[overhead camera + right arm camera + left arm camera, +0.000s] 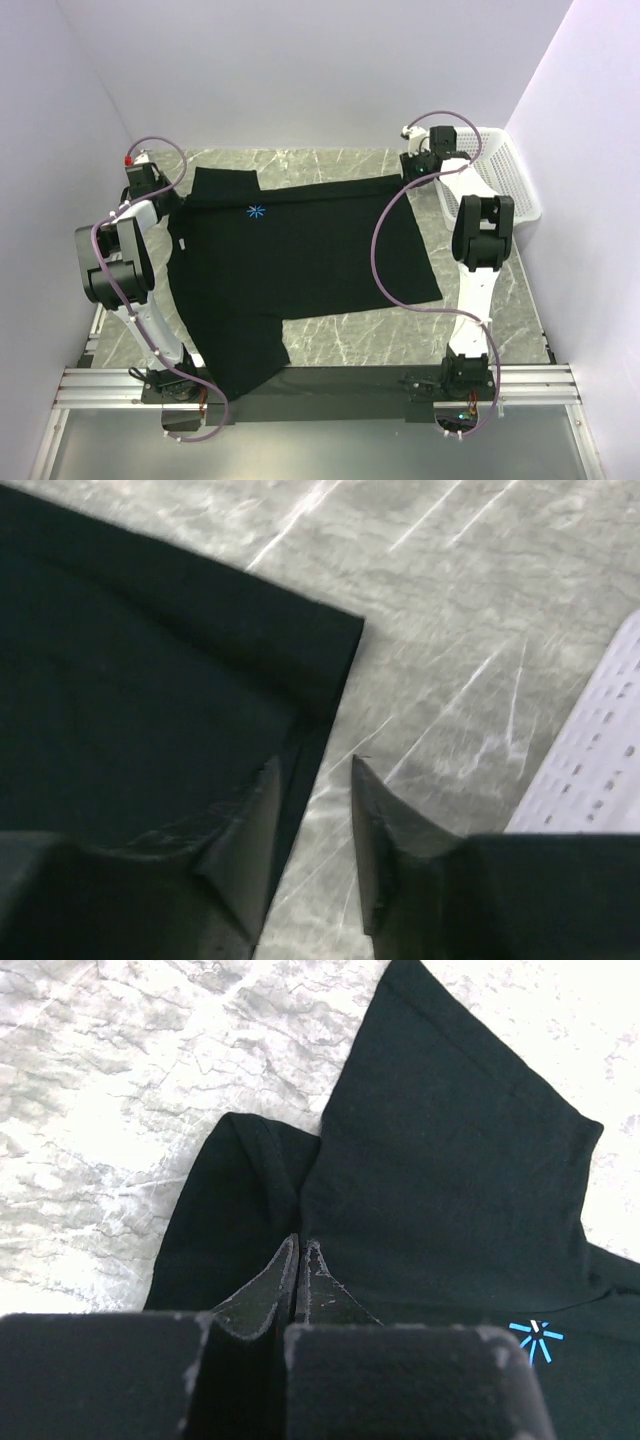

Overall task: Fold and stack the t-shirts
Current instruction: Fold the tshirt

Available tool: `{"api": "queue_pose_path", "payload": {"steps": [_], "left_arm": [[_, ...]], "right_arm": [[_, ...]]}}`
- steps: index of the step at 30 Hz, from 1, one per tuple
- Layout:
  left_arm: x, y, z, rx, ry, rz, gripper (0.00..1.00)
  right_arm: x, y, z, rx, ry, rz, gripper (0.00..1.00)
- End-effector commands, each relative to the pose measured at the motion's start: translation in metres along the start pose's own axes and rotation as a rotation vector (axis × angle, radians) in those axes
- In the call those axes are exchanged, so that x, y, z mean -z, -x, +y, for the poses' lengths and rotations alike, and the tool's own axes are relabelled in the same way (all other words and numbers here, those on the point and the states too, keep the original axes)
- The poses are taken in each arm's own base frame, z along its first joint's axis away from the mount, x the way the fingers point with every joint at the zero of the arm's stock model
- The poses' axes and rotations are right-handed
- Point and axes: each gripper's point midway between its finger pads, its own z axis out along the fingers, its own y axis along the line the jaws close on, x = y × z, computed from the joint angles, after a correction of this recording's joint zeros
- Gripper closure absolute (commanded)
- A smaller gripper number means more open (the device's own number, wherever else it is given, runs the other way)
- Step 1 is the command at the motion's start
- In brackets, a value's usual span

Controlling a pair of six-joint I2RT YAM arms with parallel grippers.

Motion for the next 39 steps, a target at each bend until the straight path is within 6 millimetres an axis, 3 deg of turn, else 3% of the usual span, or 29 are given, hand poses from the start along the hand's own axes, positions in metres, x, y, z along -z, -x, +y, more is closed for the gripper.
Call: {"api": "queue_pose_path", "payload": {"steps": [1,5,8,9,12,15,19,20,22,23,24,25,26,28,29,30,32,34,35,39], "left_arm": [[0.016,0.041,-0.008,-0.031,-0.006,-0.095,0.99],[0.016,0.039,-0.008,-0.026,-0.008,-0.086,0.96],[0.023,0.045,-0.015,-0.036,-0.035,-0.094,0.8],[0.03,0.047,-0.02,-0.048,-0.063,-0.097,0.68],[0.042,0.053,-0.024,-0.073,-0.092,-0.132,0.46],[0.065,0.073,-0.032,-0.088,-0.121,-0.202,0.39],[0.064,0.083,-0.037,-0.056,-0.139,-0.202,0.31],[0.064,0.091,-0.046,-0.036,-0.172,-0.194,0.26],[0.043,0.084,-0.048,0.004,-0.195,-0.145,0.2],[0.04,0.094,-0.06,0.034,-0.238,-0.148,0.18],[0.02,0.082,-0.055,0.065,-0.228,-0.1,0.18],[0.013,0.081,-0.06,0.077,-0.242,-0.088,0.18],[0.008,0.09,-0.068,0.097,-0.266,-0.092,0.18],[-0.017,0.077,-0.069,0.121,-0.26,-0.051,0.19],[-0.021,0.089,-0.075,0.135,-0.277,-0.068,0.2],[-0.039,0.071,-0.068,0.16,-0.254,-0.01,0.21],[-0.05,0.077,-0.072,0.189,-0.259,-0.012,0.22],[-0.069,0.066,-0.067,0.219,-0.248,0.017,0.23],[-0.072,0.074,-0.071,0.228,-0.251,0.006,0.24],[-0.101,0.061,-0.059,0.241,-0.167,0.03,0.23]], "right_arm": [[0.039,0.035,-0.014,0.079,-0.069,-0.09,0.57],[0.044,0.042,-0.008,0.085,-0.047,-0.112,0.5],[0.052,0.051,-0.001,0.107,-0.018,-0.147,0.49],[0.057,0.056,0.002,0.118,-0.012,-0.162,0.48],[0.066,0.067,0.011,0.148,0.023,-0.193,0.47],[0.071,0.075,0.018,0.155,0.065,-0.212,0.46],[0.082,0.084,0.032,0.16,0.12,-0.24,0.46],[0.083,0.084,0.035,0.153,0.132,-0.244,0.46],[0.092,0.089,0.045,0.145,0.175,-0.268,0.46],[0.093,0.087,0.049,0.137,0.189,-0.269,0.46],[0.101,0.091,0.053,0.139,0.199,-0.284,0.46],[0.104,0.093,0.057,0.138,0.22,-0.295,0.46],[0.106,0.092,0.06,0.126,0.231,-0.294,0.46],[0.114,0.095,0.066,0.122,0.252,-0.303,0.46],[0.115,0.093,0.068,0.111,0.258,-0.299,0.46],[0.119,0.095,0.069,0.11,0.257,-0.305,0.46],[0.122,0.094,0.073,0.097,0.272,-0.304,0.46],[0.126,0.096,0.075,0.09,0.277,-0.312,0.46],[0.127,0.095,0.077,0.077,0.285,-0.312,0.46],[0.133,0.097,0.081,0.061,0.294,-0.324,0.46]]}}
